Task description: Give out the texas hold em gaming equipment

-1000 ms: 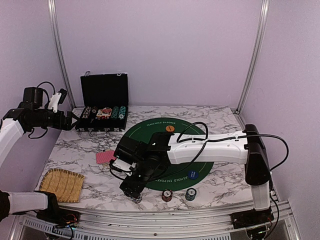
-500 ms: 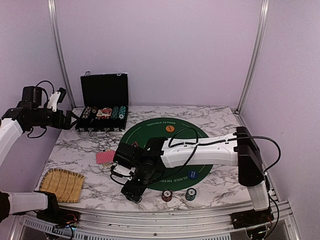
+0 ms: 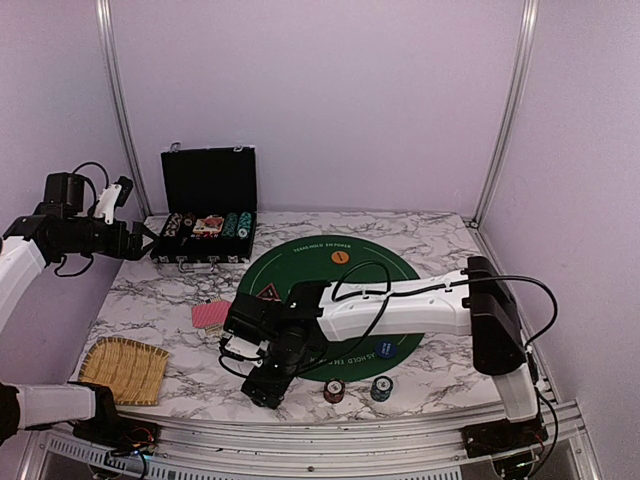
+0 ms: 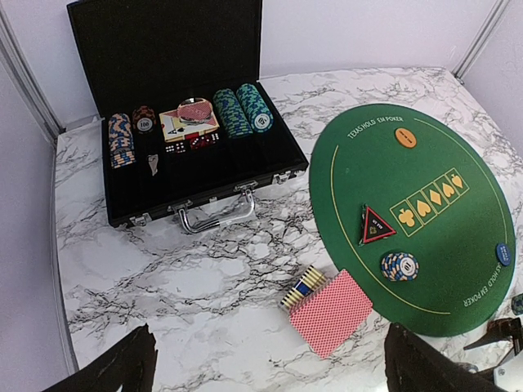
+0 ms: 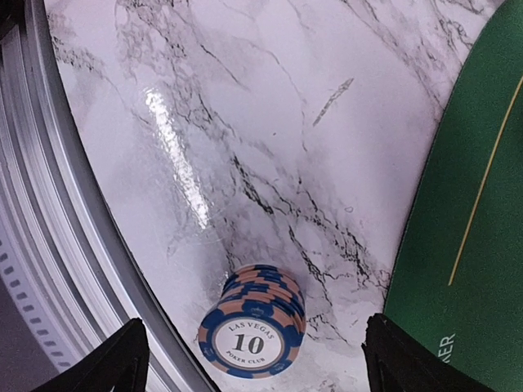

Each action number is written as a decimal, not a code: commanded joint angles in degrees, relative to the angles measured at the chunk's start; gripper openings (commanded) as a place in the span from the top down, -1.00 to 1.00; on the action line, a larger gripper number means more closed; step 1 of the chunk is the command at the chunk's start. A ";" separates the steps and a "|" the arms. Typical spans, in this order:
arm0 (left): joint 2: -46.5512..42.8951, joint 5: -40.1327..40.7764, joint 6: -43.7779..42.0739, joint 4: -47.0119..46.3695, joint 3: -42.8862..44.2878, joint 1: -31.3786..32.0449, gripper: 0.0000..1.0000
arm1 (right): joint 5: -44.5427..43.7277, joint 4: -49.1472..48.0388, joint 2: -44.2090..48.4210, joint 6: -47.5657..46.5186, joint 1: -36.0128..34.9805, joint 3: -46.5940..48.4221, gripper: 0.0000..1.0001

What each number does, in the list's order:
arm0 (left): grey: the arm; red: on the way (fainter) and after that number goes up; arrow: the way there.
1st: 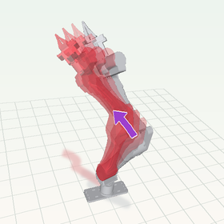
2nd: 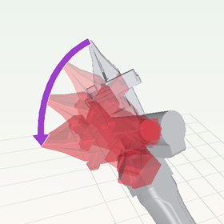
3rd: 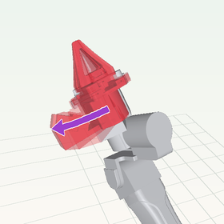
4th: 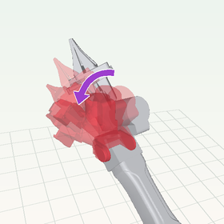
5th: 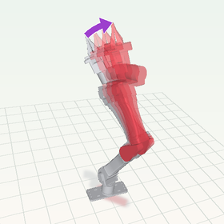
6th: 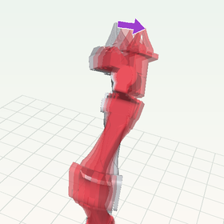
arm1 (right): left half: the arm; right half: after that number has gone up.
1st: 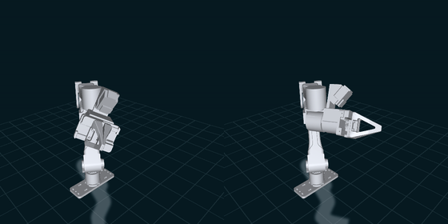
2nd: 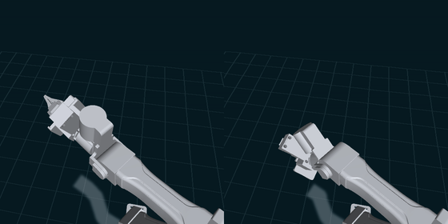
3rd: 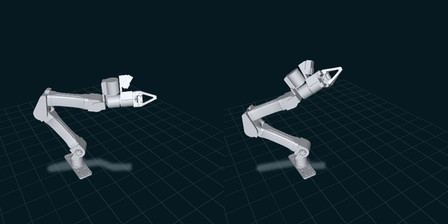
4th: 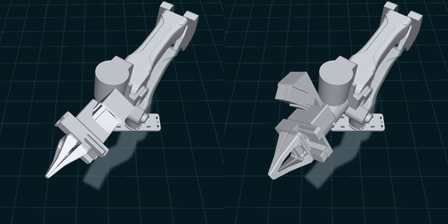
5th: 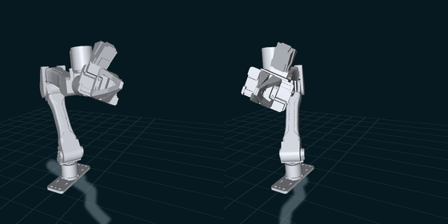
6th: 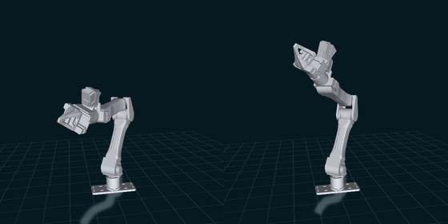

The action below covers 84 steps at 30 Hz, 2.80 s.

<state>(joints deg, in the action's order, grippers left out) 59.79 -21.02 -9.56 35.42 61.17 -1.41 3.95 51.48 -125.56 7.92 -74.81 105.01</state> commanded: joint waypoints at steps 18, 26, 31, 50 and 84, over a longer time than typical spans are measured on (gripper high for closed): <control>-1.03 -0.88 -0.90 1.59 1.41 -0.22 -0.98 | -0.92 -0.66 -1.88 -0.52 -0.67 0.23 -0.45; -1.16 -0.77 -1.08 1.56 1.59 -0.19 -0.98 | 0.18 -1.51 -1.21 -0.45 -0.69 -1.08 -0.35; -1.21 -0.80 -1.10 1.61 1.59 -0.17 -0.98 | 0.02 -1.69 -0.67 -0.28 -0.86 -1.52 -0.19; -1.35 -0.96 -0.98 1.62 1.59 -0.17 -0.98 | -0.36 -0.45 1.14 0.25 -0.96 0.96 0.49; -0.69 -1.53 -0.98 1.65 1.63 -0.23 -0.98 | -8.91 1.26 1.76 -0.59 31.58 12.55 0.78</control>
<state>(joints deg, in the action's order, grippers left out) 59.46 -21.21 -9.91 35.46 61.17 -1.41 -3.70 55.09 -122.28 8.08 -47.57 113.10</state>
